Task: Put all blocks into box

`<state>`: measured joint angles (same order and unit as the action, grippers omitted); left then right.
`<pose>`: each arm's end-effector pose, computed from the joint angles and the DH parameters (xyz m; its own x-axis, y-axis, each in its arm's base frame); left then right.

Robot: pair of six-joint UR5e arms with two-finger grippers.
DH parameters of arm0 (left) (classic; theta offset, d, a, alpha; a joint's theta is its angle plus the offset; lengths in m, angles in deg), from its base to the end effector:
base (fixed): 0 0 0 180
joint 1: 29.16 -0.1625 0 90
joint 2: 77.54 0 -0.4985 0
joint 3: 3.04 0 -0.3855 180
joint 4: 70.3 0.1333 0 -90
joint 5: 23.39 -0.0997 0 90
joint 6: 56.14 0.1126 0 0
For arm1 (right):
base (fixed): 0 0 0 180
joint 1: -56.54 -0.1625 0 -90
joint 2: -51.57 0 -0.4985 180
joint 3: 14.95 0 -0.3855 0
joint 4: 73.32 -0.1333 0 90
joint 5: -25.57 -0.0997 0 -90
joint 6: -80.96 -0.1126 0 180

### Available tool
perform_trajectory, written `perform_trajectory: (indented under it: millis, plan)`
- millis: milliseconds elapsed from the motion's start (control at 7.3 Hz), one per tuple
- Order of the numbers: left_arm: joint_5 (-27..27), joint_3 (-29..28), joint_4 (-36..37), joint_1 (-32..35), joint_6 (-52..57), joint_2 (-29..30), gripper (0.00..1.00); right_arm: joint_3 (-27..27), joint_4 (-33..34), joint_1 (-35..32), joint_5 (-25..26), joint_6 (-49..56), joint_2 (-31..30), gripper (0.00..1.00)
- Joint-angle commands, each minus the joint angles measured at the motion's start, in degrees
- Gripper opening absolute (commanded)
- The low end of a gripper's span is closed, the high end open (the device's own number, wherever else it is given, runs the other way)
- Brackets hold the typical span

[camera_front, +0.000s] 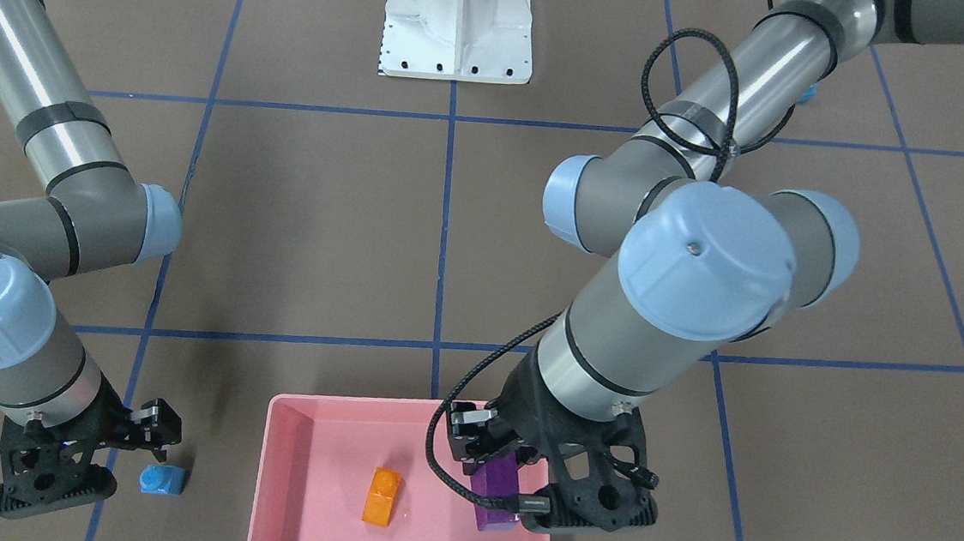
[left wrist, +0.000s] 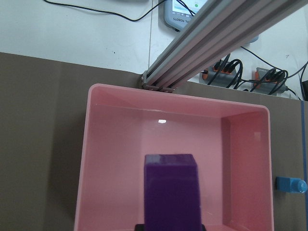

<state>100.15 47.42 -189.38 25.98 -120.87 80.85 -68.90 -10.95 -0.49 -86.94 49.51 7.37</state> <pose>0.4753 -0.8067 0.1254 0.4522 -0.0266 -0.8915 0.2469 0.9642 0.0965 -0.4031 -0.7871 0.4669 0.7789 -0.2474 0.5763 0.0305 0.9328 0.3592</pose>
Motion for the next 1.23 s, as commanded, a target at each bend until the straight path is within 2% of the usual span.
perform_trajectory:
  millis: [0,137,274,411,548,822,1096]
  plan:
    - [-3.38,-0.37,-0.80,-1.97,-0.32,0.16,0.00,8.76,-6.30,1.83,0.36,-4.04,3.50,0.97]
    - [-3.48,-0.37,-0.89,-2.06,-0.32,0.16,0.00,9.21,-6.30,2.01,0.54,-4.23,3.59,0.94]
    - [-3.48,-0.37,-0.89,-2.15,-0.32,0.16,0.00,10.17,-6.30,2.18,0.62,-4.32,3.60,0.86]
    - [-3.48,-0.46,-0.89,-2.32,-0.32,0.16,0.00,10.79,-6.30,2.45,0.62,-4.32,3.68,0.65]
    - [-3.57,-0.72,-0.89,-2.50,-0.32,0.16,0.00,10.88,-6.30,2.71,0.71,-6.41,3.68,0.01]
    - [-6.20,-6.23,-7.26,-2.59,-2.23,0.42,0.00,10.71,-6.21,2.71,0.98,-6.43,3.77,0.00]
    - [-10.15,-7.48,-8.27,-3.55,-8.99,1.91,0.02,10.18,-6.21,1.14,0.89,-6.26,4.21,0.00]
